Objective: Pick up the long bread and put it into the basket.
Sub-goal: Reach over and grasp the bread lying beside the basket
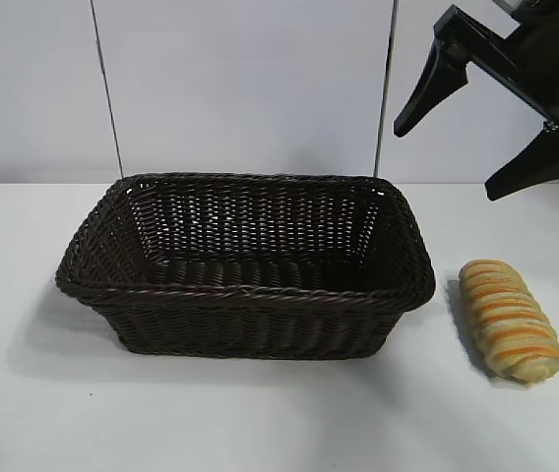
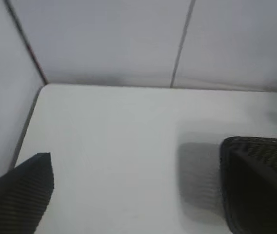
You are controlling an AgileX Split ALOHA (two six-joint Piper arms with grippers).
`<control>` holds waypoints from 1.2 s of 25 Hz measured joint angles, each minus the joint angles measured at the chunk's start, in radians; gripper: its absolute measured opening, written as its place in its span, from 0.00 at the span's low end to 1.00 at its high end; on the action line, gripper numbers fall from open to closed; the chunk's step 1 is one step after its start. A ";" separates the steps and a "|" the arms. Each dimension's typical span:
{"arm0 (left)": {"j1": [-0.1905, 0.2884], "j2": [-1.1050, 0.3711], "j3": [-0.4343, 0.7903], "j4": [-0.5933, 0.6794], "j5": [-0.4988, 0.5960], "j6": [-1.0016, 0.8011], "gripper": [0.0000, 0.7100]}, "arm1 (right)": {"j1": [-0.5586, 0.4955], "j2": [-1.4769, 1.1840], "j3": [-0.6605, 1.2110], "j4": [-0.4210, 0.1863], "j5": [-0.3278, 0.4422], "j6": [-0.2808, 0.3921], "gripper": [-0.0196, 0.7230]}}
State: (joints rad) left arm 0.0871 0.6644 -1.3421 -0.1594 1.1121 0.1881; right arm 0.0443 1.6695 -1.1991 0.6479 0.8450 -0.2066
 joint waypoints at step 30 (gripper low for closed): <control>0.000 -0.671 0.844 0.086 0.037 -0.102 0.97 | 0.000 0.000 0.000 -0.001 0.000 -0.004 0.96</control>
State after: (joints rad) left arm 0.0871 -0.0064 -0.4978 -0.0736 1.1496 0.0862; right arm 0.0443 1.6695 -1.1991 0.6469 0.8452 -0.2105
